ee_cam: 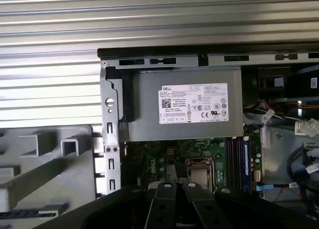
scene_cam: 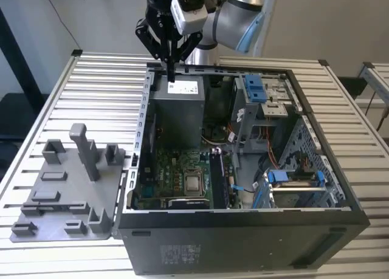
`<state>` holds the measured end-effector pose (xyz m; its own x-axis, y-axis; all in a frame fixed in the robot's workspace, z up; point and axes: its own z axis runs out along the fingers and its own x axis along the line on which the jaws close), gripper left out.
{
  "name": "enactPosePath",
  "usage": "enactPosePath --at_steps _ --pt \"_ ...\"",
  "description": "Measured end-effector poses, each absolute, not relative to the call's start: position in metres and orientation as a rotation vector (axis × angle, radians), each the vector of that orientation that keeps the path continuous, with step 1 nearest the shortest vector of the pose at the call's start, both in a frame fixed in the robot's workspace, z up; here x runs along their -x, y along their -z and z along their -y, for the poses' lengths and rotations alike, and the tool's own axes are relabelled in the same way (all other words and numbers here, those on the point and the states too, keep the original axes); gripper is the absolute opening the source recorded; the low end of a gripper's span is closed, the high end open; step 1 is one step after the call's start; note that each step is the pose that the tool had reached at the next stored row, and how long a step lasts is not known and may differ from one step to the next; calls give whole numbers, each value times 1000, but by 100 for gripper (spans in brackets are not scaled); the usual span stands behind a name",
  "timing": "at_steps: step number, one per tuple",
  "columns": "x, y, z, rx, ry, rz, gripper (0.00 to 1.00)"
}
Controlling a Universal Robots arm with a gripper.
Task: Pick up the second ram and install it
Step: 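Reach for the second ram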
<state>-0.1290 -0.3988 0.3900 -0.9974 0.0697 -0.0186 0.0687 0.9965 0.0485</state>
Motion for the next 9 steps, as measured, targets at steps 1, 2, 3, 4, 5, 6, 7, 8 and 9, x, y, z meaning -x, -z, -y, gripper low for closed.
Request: enactPosePath --at_steps 1,2,3,4,5,6,7,8,9 --pt "129 -390 399 -108 -75 -3118 11" --pt "130 -390 399 -108 -75 -3118 11" --pt "131 -390 399 -108 -75 -3118 11" --pt "131 -390 399 -108 -75 -3118 11" --pt "132 -390 399 -108 -75 -3118 11" --pt "133 -390 399 -108 -75 -3118 11" --pt "134 -390 399 -108 -75 -3118 11" --pt "134 -390 399 -108 -75 -3118 11" --pt "135 -390 399 -108 -75 -3119 11"
